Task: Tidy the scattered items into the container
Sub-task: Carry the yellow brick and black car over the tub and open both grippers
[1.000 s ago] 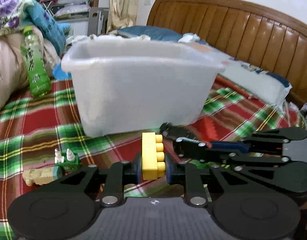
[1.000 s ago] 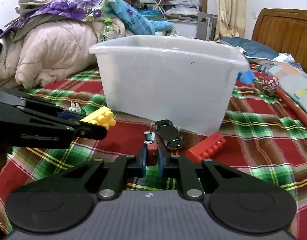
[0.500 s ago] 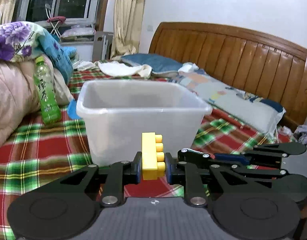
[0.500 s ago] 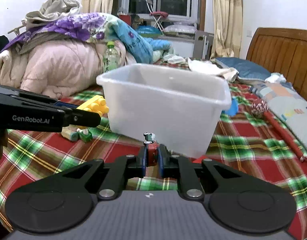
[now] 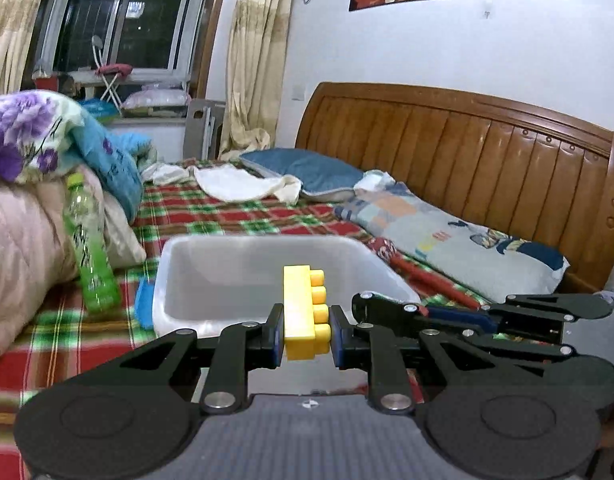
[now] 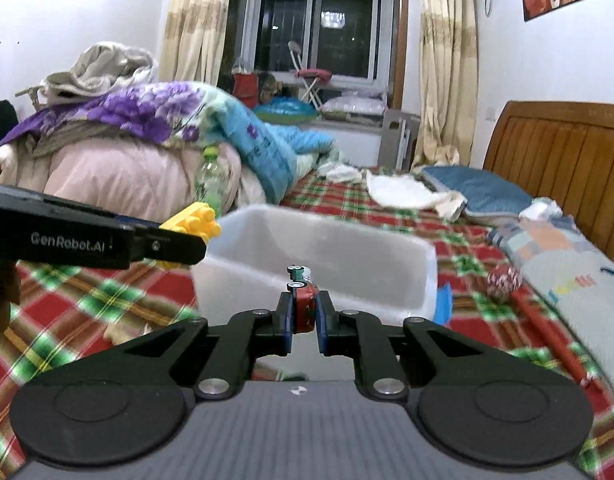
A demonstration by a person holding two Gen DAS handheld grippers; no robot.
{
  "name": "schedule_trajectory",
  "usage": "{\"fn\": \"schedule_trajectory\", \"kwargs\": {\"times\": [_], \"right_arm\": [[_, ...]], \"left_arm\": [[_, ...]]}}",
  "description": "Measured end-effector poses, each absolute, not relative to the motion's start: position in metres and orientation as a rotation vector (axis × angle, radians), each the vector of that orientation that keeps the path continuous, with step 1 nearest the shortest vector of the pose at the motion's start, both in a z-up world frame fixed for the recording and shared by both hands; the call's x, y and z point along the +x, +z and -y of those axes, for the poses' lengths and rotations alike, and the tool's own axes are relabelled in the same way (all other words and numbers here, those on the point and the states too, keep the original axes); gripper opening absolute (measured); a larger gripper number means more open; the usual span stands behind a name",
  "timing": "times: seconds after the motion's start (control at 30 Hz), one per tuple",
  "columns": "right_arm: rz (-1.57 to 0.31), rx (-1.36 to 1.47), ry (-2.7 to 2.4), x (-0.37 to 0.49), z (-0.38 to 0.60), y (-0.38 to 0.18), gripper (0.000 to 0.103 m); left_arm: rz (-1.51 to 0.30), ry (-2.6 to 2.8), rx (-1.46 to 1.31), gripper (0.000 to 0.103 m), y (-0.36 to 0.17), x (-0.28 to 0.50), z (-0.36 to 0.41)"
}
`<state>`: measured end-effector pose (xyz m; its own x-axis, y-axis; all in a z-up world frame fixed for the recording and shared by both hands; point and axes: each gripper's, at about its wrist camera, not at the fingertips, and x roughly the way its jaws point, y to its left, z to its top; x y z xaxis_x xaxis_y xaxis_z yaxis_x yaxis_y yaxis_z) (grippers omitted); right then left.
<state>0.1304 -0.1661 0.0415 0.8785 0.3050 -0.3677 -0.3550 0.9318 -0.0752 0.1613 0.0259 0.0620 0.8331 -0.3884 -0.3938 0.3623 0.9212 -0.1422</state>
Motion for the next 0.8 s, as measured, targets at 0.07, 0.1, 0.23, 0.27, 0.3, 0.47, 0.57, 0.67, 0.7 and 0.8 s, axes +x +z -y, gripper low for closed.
{"fn": "schedule_trajectory", "kwargs": {"times": [0.07, 0.1, 0.23, 0.27, 0.3, 0.47, 0.57, 0.67, 0.7, 0.8], "right_arm": [[-0.35, -0.129, 0.337, 0.14, 0.168, 0.045, 0.014], [-0.348, -0.117, 0.331, 0.146, 0.169, 0.046, 0.014], [-0.354, -0.097, 0.316, 0.17, 0.171, 0.043, 0.014], [-0.356, -0.097, 0.314, 0.177, 0.171, 0.042, 0.014], [-0.357, -0.096, 0.311, 0.181, 0.171, 0.041, 0.014], [-0.383, -0.069, 0.294, 0.202, 0.176, 0.03, 0.014], [-0.403, -0.052, 0.282, 0.209, 0.18, 0.023, 0.019], [-0.41, -0.033, 0.27, 0.21, 0.184, 0.017, 0.028], [-0.41, -0.03, 0.267, 0.208, 0.185, 0.017, 0.028], [-0.403, -0.022, 0.262, 0.2, 0.189, 0.018, 0.028]], "left_arm": [[-0.431, -0.393, -0.083, 0.026, 0.064, 0.174, -0.025], [-0.435, -0.391, -0.103, 0.026, 0.064, 0.181, -0.025], [-0.438, -0.359, -0.117, 0.026, 0.06, 0.212, -0.024], [-0.444, -0.353, -0.116, 0.026, 0.057, 0.219, -0.024], [-0.453, -0.346, -0.112, 0.026, 0.054, 0.226, -0.024], [-0.488, -0.362, -0.082, 0.03, 0.036, 0.251, -0.019], [-0.485, -0.365, -0.053, 0.054, 0.028, 0.254, -0.014], [-0.478, -0.363, -0.058, 0.056, 0.024, 0.25, -0.014], [-0.474, -0.367, -0.065, 0.056, 0.023, 0.247, -0.015], [-0.46, -0.367, -0.08, 0.056, 0.024, 0.237, -0.019]]}}
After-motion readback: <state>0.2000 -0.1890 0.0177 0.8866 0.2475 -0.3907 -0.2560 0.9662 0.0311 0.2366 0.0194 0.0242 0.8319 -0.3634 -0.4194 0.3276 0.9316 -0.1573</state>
